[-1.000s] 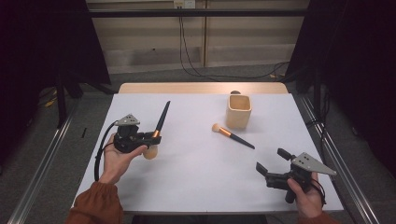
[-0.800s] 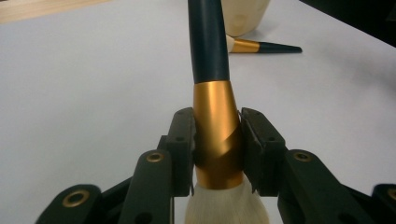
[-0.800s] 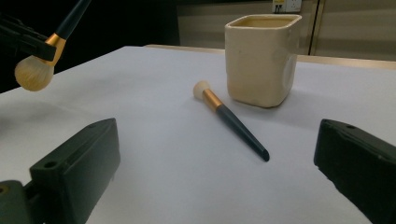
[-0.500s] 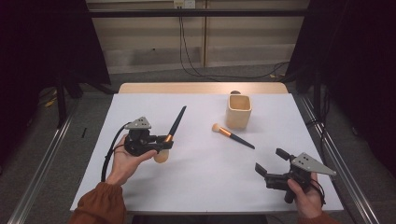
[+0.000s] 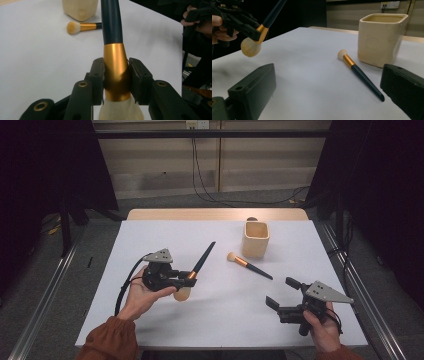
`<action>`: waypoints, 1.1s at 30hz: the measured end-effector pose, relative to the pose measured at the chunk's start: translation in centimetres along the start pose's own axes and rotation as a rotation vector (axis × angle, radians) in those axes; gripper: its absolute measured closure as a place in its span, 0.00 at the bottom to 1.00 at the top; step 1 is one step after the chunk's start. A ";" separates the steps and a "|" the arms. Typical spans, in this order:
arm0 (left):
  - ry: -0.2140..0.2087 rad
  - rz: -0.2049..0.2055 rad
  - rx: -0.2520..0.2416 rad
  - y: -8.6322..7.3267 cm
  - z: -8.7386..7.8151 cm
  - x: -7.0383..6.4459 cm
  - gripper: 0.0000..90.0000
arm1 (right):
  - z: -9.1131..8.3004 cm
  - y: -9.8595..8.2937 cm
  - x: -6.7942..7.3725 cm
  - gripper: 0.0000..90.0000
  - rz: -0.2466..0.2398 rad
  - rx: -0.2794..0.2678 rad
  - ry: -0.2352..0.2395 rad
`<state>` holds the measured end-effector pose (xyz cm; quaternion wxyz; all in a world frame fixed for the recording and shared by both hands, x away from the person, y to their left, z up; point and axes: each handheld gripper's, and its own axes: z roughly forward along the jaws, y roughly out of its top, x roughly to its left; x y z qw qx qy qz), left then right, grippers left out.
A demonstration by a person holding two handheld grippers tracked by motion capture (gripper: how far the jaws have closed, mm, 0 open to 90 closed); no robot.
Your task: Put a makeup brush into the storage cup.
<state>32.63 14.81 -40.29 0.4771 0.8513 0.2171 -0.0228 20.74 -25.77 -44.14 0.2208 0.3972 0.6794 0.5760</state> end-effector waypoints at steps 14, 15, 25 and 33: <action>-0.085 0.048 0.038 0.7 1.2 -1.2 0.74 | 1.8 0.8 0.6 0.01 -0.035 0.052 0.080; -0.088 0.051 0.040 0.8 1.2 -1.4 0.74 | 2.2 1.0 0.8 0.02 -0.035 0.060 0.095; -0.122 0.101 0.071 1.8 1.9 -3.0 0.74 | 3.4 1.8 1.8 0.01 -0.070 0.077 0.164; -0.141 0.120 0.104 2.4 2.1 -3.6 0.74 | 4.2 3.3 2.3 0.00 -0.121 0.111 0.221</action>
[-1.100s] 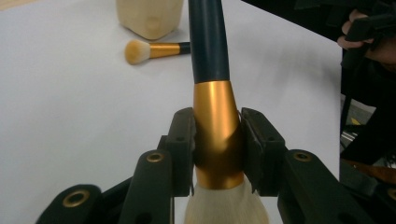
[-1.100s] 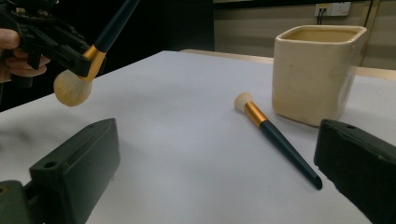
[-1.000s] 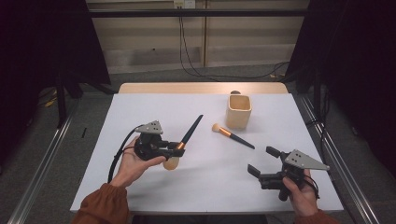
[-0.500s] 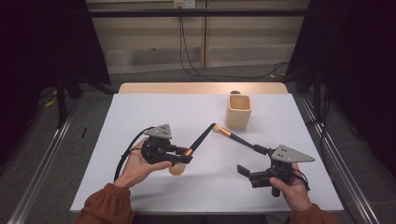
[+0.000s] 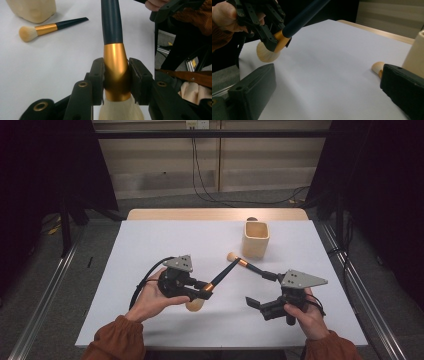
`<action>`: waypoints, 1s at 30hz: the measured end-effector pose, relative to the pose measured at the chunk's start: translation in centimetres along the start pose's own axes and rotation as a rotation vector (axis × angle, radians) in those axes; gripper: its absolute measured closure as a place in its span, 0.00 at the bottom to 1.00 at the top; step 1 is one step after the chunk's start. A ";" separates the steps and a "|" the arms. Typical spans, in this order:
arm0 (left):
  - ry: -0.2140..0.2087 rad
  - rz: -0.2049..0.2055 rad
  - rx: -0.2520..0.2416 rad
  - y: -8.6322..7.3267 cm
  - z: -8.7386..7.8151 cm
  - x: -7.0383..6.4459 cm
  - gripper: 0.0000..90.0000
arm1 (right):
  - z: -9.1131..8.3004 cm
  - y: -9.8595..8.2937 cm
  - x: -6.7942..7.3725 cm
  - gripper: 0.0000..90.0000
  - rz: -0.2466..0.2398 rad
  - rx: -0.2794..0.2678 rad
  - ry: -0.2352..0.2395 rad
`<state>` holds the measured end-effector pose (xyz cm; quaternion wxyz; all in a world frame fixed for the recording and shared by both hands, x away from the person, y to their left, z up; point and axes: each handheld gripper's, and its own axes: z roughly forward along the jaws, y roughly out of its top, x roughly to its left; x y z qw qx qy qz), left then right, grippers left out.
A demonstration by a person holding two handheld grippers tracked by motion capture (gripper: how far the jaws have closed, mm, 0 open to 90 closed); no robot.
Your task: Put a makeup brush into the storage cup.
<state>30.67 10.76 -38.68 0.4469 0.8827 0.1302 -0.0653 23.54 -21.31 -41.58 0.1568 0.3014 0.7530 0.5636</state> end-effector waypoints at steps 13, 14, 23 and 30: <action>-0.020 0.009 0.094 0.6 -0.1 0.1 0.74 | 2.4 2.3 -0.8 0.00 -0.024 0.180 0.117; -0.022 0.014 0.106 0.7 0.0 0.0 0.74 | 2.5 2.4 -0.8 0.00 -0.026 0.194 0.130; -0.033 0.075 0.205 1.9 0.4 -0.4 0.74 | 3.2 3.6 -1.0 0.01 -0.055 0.284 0.177; -0.047 0.092 0.277 2.4 0.8 -0.4 0.74 | 4.0 4.4 -1.4 0.02 -0.086 0.365 0.208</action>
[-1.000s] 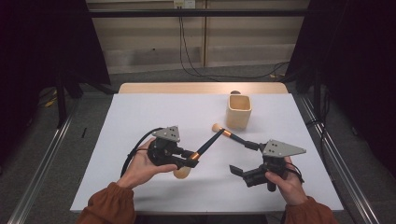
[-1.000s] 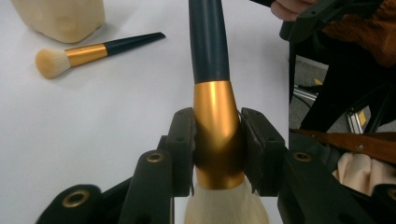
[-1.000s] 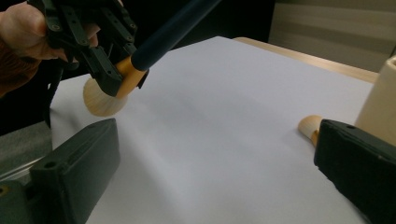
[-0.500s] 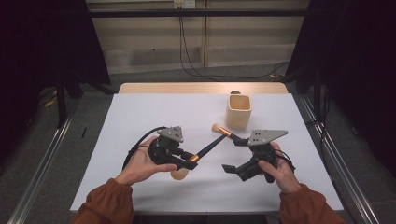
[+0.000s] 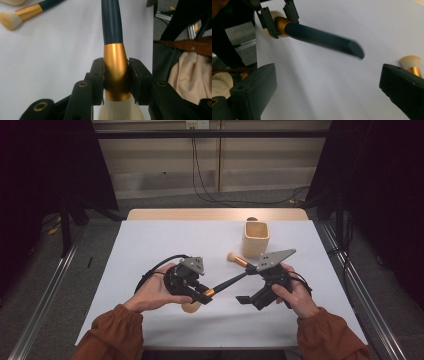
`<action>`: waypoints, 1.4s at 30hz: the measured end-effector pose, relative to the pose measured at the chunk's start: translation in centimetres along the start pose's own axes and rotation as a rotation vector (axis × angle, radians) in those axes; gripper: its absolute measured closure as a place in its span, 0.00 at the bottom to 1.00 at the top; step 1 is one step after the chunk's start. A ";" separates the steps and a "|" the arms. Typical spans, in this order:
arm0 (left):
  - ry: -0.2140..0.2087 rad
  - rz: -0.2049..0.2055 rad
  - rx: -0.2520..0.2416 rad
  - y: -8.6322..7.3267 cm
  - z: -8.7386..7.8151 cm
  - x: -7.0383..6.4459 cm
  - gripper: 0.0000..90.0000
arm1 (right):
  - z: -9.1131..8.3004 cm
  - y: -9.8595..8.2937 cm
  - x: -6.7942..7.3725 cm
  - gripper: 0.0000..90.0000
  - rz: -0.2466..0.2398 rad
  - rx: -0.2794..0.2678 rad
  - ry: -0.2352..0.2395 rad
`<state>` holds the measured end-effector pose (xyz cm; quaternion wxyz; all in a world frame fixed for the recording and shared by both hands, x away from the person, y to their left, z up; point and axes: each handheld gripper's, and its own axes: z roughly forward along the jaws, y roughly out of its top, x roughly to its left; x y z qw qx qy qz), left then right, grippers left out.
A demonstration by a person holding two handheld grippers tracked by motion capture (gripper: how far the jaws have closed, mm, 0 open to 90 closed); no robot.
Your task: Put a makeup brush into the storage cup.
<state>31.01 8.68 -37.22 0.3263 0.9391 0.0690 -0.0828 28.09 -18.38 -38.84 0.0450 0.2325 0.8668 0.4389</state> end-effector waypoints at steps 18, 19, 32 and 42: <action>-0.001 0.022 0.178 0.7 1.3 0.3 0.74 | 2.9 2.1 -0.3 0.05 -0.158 0.306 0.136; -0.008 0.030 0.193 0.8 1.3 0.4 0.74 | 3.2 2.2 -0.3 0.05 -0.168 0.325 0.145; -0.017 0.013 0.224 0.6 1.8 0.6 0.74 | 5.6 2.9 0.0 0.04 -0.190 0.480 0.199; -0.032 0.027 0.221 0.9 2.1 0.6 0.74 | 6.6 3.3 -0.3 0.15 -0.180 0.474 0.211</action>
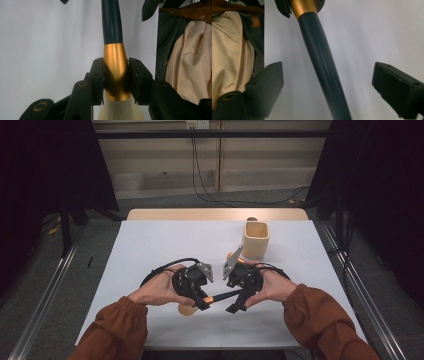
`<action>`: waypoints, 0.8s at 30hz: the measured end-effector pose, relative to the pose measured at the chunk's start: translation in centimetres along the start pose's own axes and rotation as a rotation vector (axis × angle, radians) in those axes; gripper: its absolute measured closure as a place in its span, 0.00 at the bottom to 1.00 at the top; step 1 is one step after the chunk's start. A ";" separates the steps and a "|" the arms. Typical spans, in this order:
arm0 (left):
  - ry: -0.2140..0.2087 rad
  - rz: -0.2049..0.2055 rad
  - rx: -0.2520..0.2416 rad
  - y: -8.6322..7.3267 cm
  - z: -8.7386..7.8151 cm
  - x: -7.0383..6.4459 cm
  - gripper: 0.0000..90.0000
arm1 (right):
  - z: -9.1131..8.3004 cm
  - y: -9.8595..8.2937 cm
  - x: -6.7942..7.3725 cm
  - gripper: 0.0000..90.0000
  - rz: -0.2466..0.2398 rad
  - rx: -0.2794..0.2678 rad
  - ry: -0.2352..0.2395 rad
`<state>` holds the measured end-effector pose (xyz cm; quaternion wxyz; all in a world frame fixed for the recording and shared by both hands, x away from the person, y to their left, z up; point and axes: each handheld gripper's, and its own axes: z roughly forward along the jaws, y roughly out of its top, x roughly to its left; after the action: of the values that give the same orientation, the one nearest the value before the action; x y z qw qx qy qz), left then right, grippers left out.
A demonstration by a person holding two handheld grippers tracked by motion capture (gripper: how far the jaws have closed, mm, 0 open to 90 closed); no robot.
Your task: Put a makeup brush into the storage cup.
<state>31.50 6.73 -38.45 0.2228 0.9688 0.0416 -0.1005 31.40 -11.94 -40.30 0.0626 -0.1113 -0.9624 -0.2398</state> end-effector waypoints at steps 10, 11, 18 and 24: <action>0.001 0.003 -0.014 0.0 0.1 0.1 0.74 | 0.1 0.7 0.4 0.46 -0.074 -0.038 0.013; 0.003 0.004 -0.015 0.0 0.1 0.1 0.74 | 0.1 0.7 0.5 0.47 -0.075 -0.038 0.013; 0.001 0.017 -0.014 0.0 0.0 0.2 0.74 | 0.2 0.9 0.4 0.57 -0.089 -0.049 0.012; 0.001 0.014 -0.017 0.0 0.0 0.3 0.74 | 0.2 1.1 0.1 0.65 -0.101 -0.079 0.017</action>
<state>31.78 6.78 -38.52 0.2318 0.9672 0.0358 -0.0979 31.51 -10.90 -39.98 0.0540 -0.0628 -0.9561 -0.2812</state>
